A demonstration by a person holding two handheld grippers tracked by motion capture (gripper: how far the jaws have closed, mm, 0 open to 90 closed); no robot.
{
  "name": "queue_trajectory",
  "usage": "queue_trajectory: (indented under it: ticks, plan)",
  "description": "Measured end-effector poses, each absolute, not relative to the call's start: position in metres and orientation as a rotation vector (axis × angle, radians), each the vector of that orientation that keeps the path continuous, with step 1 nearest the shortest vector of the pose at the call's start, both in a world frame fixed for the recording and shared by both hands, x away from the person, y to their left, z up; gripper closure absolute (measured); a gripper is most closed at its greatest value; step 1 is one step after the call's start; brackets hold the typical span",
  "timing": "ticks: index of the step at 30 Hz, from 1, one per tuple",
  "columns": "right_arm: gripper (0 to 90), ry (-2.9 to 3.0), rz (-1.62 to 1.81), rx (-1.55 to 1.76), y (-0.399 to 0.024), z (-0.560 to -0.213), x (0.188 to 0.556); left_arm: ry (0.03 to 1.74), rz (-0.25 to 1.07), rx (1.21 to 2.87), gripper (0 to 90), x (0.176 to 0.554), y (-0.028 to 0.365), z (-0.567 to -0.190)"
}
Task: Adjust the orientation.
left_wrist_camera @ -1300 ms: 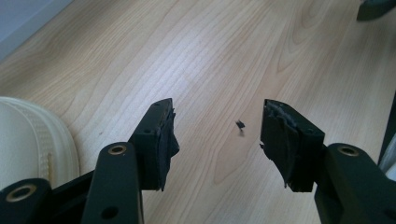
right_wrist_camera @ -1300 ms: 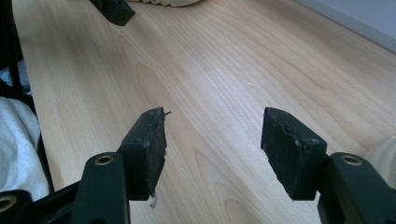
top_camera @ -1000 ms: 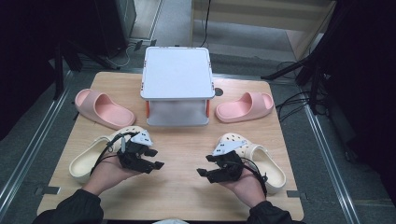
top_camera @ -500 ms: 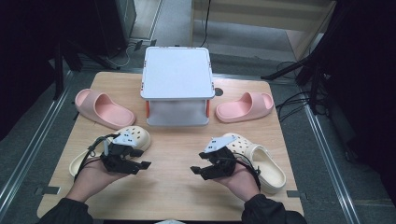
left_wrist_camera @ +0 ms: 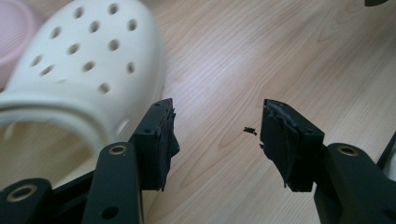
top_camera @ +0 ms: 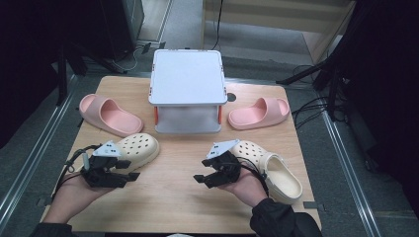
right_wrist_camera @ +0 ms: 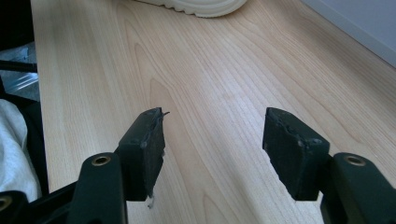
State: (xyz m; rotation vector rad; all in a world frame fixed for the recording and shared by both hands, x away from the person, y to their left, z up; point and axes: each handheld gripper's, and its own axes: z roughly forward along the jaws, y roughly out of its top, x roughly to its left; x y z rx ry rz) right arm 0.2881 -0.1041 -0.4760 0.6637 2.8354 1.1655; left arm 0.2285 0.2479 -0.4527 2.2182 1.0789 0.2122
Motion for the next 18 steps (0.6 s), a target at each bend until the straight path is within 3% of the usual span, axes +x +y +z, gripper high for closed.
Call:
queue_trajectory:
  ticks: [8, 18]
  plan:
    - [39.4, 2.833, 1.162, 0.675, -0.104, -0.476, 0.289, 1.162, 0.238, 2.211, 44.7, 0.226, 0.275, -0.449]
    - [39.4, 2.808, 1.152, 0.71, -0.112, -0.478, 0.286, 1.223, 0.242, 2.285, 47.0, 0.252, 0.281, -0.475]
